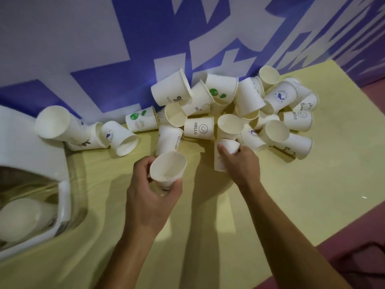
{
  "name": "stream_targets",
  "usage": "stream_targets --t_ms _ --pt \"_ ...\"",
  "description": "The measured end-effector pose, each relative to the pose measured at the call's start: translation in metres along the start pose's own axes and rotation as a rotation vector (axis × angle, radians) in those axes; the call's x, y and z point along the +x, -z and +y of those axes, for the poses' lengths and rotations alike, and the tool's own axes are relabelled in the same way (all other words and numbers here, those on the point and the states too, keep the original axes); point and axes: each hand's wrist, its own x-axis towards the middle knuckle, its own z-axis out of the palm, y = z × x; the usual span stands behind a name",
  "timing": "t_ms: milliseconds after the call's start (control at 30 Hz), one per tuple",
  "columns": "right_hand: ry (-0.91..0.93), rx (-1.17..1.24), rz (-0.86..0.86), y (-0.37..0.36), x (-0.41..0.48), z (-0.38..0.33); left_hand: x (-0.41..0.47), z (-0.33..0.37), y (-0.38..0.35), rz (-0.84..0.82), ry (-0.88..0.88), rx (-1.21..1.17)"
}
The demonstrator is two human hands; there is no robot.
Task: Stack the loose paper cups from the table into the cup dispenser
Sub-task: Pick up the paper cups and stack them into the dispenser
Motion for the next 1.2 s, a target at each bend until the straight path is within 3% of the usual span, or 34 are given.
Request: stream_targets --t_ms 233,567,933,1200 --pt "-0.025 0.117 -0.108 0.004 -0.042 -0.004 -0.016 -0.016 0.061 0.001 0.037 -0.192" --pt "0.337 0.309 -0.361 -0.016 -0.193 -0.065 -0.052 -0.046 0.166 0.126 0.005 -0.281" --pt "0.563 0.368 -0.489 -0.075 -0.273 -0.117 -0.058 -0.088 0.251 0.297 -0.061 -0.205" --pt "0.554 0.366 -0.521 -0.089 -0.276 -0.117 -0.027 -0.099 0.254 0.332 -0.144 0.030"
